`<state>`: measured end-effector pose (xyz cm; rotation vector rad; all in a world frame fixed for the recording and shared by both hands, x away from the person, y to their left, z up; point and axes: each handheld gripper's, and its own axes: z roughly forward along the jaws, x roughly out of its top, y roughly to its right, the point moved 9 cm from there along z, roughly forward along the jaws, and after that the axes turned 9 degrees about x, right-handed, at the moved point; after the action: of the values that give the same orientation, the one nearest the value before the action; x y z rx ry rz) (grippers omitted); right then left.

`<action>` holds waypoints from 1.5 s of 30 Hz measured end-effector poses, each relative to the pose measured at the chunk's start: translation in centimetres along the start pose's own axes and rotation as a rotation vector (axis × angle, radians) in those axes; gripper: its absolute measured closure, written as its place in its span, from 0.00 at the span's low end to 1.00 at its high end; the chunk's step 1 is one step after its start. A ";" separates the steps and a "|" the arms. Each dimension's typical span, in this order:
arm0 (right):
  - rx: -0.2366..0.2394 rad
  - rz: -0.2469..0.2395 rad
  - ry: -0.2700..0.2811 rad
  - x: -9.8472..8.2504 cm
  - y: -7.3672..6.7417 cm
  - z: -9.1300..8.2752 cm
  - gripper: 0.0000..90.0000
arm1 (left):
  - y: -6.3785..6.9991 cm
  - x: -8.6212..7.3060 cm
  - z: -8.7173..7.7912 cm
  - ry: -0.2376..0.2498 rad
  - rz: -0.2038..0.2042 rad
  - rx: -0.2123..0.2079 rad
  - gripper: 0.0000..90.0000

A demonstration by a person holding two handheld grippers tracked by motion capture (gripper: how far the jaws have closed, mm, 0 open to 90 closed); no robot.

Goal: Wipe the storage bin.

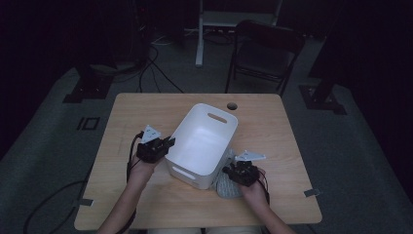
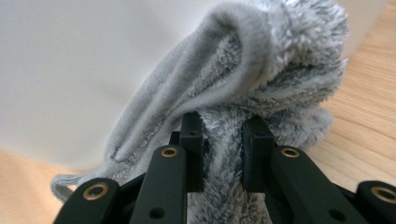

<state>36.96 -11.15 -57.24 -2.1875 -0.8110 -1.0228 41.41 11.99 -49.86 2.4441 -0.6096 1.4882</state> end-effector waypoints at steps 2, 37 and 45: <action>0.054 -0.019 0.050 0.7 -1.4 -1.2 0.83 | 0.0 0.0 0.0 -0.001 0.001 0.001 0.92; 0.188 -0.087 0.202 2.7 -7.2 -4.0 0.81 | 0.2 -0.1 0.0 -0.002 -0.002 0.024 0.92; 0.114 -0.132 0.141 1.7 -6.2 -3.1 0.81 | 0.4 -0.1 0.0 0.002 0.008 0.018 0.92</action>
<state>31.94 -8.87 -52.67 -1.9642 -0.9346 -1.1519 41.21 11.64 -49.92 2.4564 -0.6088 1.5058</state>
